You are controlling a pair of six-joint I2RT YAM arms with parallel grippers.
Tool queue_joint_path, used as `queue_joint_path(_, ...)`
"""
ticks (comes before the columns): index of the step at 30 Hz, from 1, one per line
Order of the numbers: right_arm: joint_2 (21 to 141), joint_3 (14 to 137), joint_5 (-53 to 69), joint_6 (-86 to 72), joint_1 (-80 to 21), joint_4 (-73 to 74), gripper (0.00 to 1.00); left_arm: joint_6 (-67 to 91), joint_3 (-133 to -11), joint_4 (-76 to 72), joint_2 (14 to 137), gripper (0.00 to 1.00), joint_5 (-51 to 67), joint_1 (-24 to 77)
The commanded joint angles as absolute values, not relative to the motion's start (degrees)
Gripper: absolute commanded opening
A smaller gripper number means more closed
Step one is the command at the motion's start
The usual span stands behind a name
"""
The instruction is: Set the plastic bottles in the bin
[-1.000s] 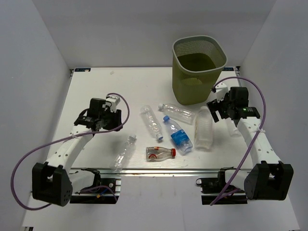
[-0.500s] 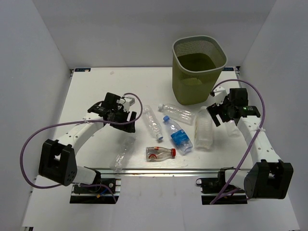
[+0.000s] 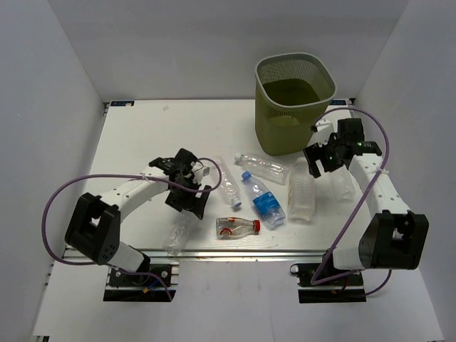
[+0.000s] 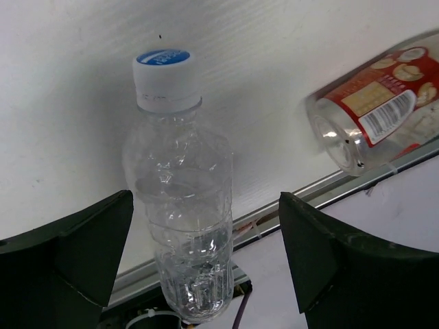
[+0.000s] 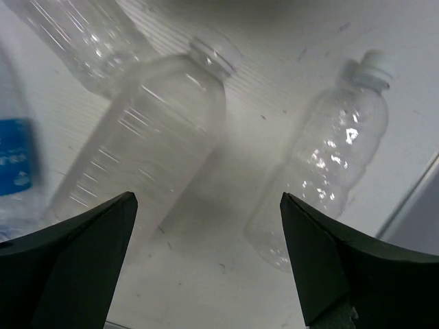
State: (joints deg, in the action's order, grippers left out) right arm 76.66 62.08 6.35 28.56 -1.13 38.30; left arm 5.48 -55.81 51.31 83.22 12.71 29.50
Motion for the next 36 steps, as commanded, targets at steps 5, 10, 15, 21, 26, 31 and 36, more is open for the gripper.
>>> queue_joint_path(5, 80.2, 70.5, 22.4, 13.6, -1.3, 39.5, 0.9, 12.0, -54.5, 50.3, 87.4, 0.9, 7.0, 33.8)
queue_joint_path(10, 82.7, 71.4, 20.1, 9.1, -1.4, 38.9, 0.9, 14.3, -53.4, 48.0, 91.4, 0.73, 5.4, 37.0)
queue_joint_path(15, 79.0, 65.8, 6.4, 6.4, -0.8, 37.3, 0.9, 17.0, -56.9, 48.4, 85.9, 0.36, 2.7, 38.1)
queue_joint_path(21, 78.6, 62.6, -1.8, 6.8, 4.0, 33.7, 0.9, 16.1, -75.5, 48.1, 81.0, 0.36, 2.5, 38.1)
queue_joint_path(26, 81.7, 64.6, -0.4, 9.9, 10.7, 33.1, 0.9, 11.4, -99.4, 43.2, 87.1, 0.35, 4.3, 38.1)
queue_joint_path(31, 86.7, 68.1, 4.0, 18.0, 12.7, 35.3, 0.9, 10.6, -112.1, 25.5, 94.8, 0.36, 9.0, 38.1)
queue_joint_path(36, 90.8, 65.7, 0.9, 20.3, 13.9, 30.1, 0.9, 14.9, -117.2, 4.1, 103.6, 0.44, 8.4, 38.1)
